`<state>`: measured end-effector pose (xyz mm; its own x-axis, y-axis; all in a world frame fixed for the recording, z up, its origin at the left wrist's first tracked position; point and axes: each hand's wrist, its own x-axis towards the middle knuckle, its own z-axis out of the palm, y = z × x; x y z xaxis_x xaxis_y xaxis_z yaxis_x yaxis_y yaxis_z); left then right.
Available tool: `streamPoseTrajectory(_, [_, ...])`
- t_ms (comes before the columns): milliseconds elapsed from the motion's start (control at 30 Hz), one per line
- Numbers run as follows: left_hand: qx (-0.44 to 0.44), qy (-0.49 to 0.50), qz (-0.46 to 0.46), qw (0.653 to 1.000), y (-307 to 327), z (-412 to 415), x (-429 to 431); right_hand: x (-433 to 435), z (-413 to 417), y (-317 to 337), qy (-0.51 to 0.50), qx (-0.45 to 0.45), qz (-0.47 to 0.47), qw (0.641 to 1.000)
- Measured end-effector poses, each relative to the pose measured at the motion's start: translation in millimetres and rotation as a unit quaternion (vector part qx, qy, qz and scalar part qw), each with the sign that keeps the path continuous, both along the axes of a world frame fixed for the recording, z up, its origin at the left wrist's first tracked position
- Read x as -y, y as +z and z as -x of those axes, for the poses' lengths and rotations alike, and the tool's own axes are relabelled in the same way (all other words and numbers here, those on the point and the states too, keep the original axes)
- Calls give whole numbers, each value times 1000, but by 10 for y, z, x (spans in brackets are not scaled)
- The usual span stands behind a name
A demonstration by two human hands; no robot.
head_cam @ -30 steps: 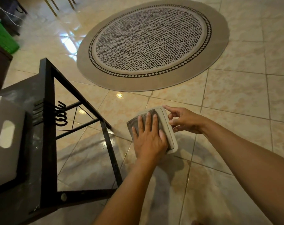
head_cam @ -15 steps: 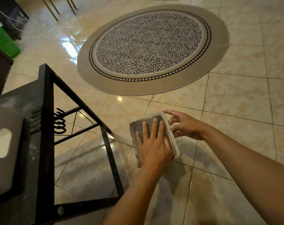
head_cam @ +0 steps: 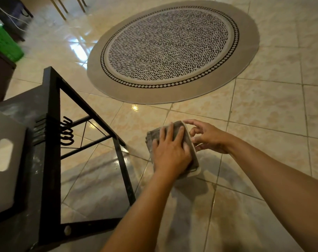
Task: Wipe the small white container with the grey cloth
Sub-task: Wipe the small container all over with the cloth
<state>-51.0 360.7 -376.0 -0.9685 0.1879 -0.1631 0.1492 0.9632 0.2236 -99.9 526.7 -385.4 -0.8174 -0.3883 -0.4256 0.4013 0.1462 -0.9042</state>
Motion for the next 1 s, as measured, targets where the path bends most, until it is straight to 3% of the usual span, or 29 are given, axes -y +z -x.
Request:
streamPoseTrajectory(200, [-19, -28, 7, 999, -115, -48, -23, 16, -5, 1, -5, -1, -4, 1000])
streamPoseTrajectory(367, [-25, 42, -3, 999, -151, 61, 109, 26, 7, -5, -9, -4, -10, 1000])
streamPoseTrajectory(633, [-29, -12, 9, 999, -102, 91, -83, 57, -15, 26, -9, -11, -17, 1000])
streamPoseTrajectory(800, [9, 6, 22, 1000, -138, -187, 10, 44, -5, 33, -13, -4, -14, 1000])
streamPoseTrajectory(933, [2, -9, -57, 998, -24, 7, -174, 59, -13, 46, -9, 2, 3, 1000])
streamPoseTrajectory(1000, [-23, 0, -31, 999, -2, 121, -72, 37, -22, 43, -18, 4, 10, 1000])
